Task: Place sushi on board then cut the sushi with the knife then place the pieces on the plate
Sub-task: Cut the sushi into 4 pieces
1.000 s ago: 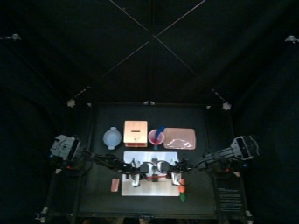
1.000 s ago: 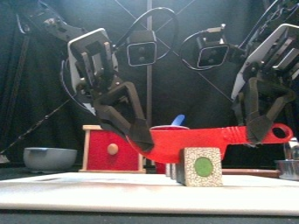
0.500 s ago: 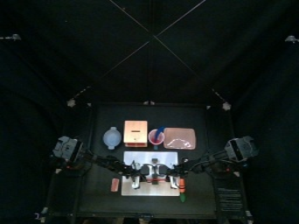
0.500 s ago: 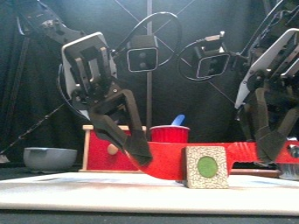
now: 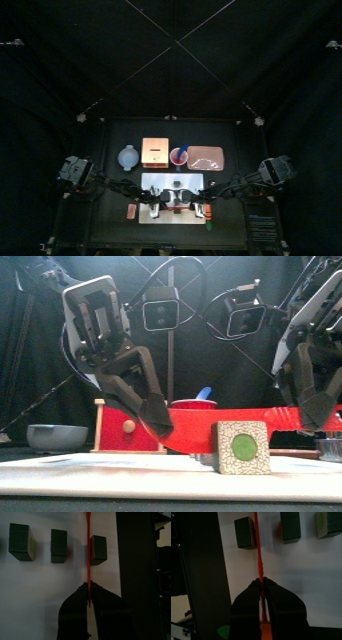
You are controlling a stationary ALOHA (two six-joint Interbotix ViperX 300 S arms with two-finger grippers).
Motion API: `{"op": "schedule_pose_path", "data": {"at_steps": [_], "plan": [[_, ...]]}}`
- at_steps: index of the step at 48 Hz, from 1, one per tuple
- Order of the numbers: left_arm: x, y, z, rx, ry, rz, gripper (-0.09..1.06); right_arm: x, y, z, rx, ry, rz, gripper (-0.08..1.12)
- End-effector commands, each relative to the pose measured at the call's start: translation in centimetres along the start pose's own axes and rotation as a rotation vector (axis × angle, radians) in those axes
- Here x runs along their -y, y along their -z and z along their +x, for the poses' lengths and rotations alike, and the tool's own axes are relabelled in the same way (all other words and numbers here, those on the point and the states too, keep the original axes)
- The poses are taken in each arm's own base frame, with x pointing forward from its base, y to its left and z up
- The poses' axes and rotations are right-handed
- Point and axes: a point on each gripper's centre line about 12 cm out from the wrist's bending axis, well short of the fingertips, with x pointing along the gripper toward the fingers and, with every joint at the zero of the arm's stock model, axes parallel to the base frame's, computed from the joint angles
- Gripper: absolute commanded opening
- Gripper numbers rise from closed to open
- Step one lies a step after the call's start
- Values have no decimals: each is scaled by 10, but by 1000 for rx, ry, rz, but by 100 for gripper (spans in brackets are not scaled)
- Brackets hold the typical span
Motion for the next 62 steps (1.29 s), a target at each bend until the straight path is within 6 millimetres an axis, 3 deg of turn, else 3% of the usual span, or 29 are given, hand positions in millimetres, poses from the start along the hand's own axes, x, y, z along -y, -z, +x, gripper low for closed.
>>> {"op": "schedule_pose_path", "data": {"at_steps": [1,12,29,42,62], "plan": [[6,-4,-12,7,18,8,40,-9,-1,-20,21,-25,-27,29],[2,-29,-40,97,23,33,47,0,-15,-60,130,-16,-58,29],[-32,-56,-76,202,-48,114,76,24,-19,-107,231,27,-41,29],[-45,-55,-93,248,-82,162,78,28,8,-132,227,3,-3,29],[-57,-54,-97,345,-100,155,78,43,81,-152,4,-76,240,29]]}}
